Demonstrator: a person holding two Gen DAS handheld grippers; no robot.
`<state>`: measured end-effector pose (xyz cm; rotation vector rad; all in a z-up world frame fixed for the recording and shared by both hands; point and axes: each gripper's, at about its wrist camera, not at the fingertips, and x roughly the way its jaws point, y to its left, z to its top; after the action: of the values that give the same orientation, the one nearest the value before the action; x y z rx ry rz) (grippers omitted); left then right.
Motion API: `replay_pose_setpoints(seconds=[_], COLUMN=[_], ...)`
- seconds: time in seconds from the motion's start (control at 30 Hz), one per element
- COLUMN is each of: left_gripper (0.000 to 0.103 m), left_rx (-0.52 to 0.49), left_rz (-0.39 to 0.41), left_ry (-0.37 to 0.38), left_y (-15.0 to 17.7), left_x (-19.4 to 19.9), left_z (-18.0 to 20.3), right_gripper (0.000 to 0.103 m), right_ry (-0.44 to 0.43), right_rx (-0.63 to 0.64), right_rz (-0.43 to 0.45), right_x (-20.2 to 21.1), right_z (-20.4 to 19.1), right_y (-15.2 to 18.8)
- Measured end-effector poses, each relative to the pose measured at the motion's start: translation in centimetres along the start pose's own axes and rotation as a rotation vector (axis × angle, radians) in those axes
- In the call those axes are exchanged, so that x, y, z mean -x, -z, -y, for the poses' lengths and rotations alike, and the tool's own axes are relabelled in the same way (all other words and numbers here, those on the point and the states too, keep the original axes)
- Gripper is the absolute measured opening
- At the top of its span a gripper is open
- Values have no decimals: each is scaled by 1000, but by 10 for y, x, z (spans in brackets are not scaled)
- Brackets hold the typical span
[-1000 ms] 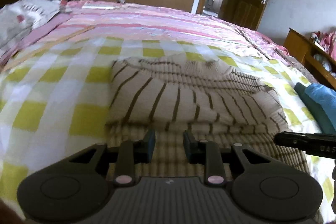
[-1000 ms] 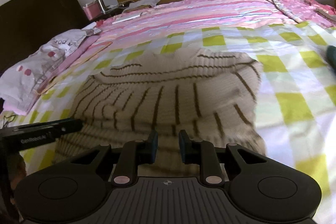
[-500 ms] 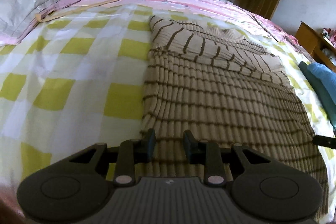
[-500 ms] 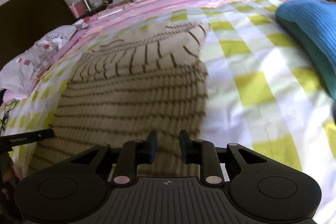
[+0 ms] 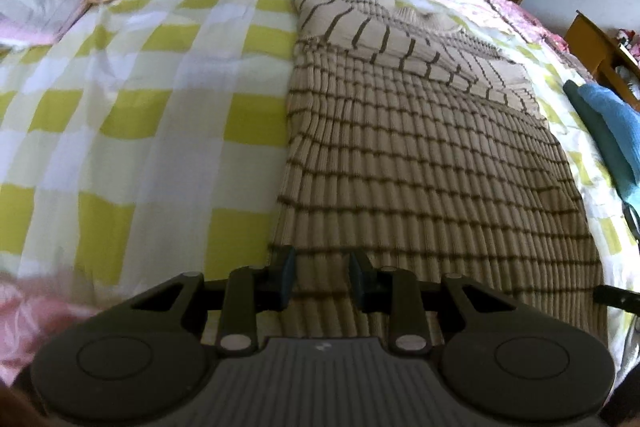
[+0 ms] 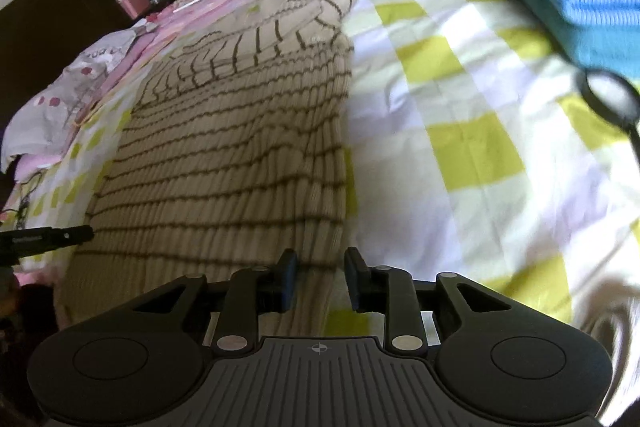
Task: Fold small clothes
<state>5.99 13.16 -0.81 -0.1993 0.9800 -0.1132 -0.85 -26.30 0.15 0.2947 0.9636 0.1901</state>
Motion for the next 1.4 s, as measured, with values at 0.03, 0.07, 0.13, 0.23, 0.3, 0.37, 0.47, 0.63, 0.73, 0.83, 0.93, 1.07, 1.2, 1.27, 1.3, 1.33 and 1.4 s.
replay_pose_setpoints(seconds=[0.03, 0.07, 0.13, 0.23, 0.3, 0.37, 0.47, 0.63, 0.73, 0.83, 0.93, 1.07, 1.2, 1.27, 1.3, 1.33, 1.4], left_gripper=[35, 35, 35, 39, 39, 40, 40, 40, 40, 40, 40, 40, 39, 39, 38, 38, 35], left_rx=[0, 3, 15, 29, 39, 45, 38, -33, -57, -62, -56, -45, -24, -22, -21, -19, -18], left_rz=[-5, -9, -12, -18, -23, -27, -52, -65, -65, -67, -74, -83, -78, -62, -56, -51, -49], left_ry=[-4, -10, -18, -34, -48, -58, -59, -64, -59, -47, -34, -17, 2, 30, 44, 53, 64], left_y=[2, 3, 6, 9, 11, 12, 12, 16, 17, 17, 16, 14, 13, 15, 15, 15, 14], left_x=[2, 3, 8, 12, 13, 13, 9, 4, 4, 4, 2, 0, 1, 4, 5, 7, 7], left_z=[0, 1, 0, -2, -4, -5, -3, 10, 13, 13, 12, 9, 6, 5, 5, 4, 4], right_gripper=[27, 27, 27, 27, 27, 28, 28, 27, 27, 27, 28, 28, 29, 29, 29, 29, 29], right_ry=[-7, -12, -16, -29, -37, -46, -58, -74, -81, -84, -95, -119, -140, -147, -152, -155, -163], right_rx=[0, 4, 12, 7, 1, -5, -18, -46, -54, -56, -61, -80, -102, -97, -95, -95, -99], right_rz=[-6, -10, -10, -7, -4, -3, -1, 7, 10, 11, 12, 16, 18, 20, 20, 21, 25], right_x=[1, 1, 2, 3, 3, 3, 4, 6, 7, 6, 6, 3, 0, 0, -1, -1, -2], right_z=[-1, -2, -4, -4, -4, -3, -1, 6, 8, 8, 9, 10, 9, 8, 8, 7, 7], right_y=[3, 5, 10, 15, 17, 18, 19, 22, 24, 24, 25, 22, 20, 20, 21, 21, 22])
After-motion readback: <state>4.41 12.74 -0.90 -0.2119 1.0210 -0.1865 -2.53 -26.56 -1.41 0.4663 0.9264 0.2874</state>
